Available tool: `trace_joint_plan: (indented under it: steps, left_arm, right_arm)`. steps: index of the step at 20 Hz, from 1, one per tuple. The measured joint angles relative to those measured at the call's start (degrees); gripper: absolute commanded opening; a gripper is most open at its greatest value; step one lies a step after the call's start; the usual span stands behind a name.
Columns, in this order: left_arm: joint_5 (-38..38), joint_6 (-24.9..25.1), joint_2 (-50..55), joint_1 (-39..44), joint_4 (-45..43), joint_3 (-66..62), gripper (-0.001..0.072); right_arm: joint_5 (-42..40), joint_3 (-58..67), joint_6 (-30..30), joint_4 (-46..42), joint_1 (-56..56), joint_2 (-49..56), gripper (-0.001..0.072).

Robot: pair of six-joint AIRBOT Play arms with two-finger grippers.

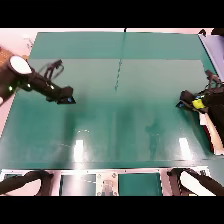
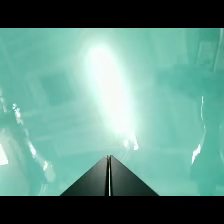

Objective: Fold the shirts.

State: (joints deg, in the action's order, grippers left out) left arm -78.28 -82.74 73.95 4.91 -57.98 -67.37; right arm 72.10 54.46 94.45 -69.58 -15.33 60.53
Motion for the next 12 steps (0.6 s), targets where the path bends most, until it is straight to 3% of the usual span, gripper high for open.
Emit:
trace_joint_plan:
  steps: [12]
  left_arm:
    - [3.2, 2.1, -4.3, 1.3, -0.1, 7.2, 0.0021]
  right_arm:
    - [-2.0, -4.0, -0.6, 0.0, 4.0, -2.0, 0.0013]
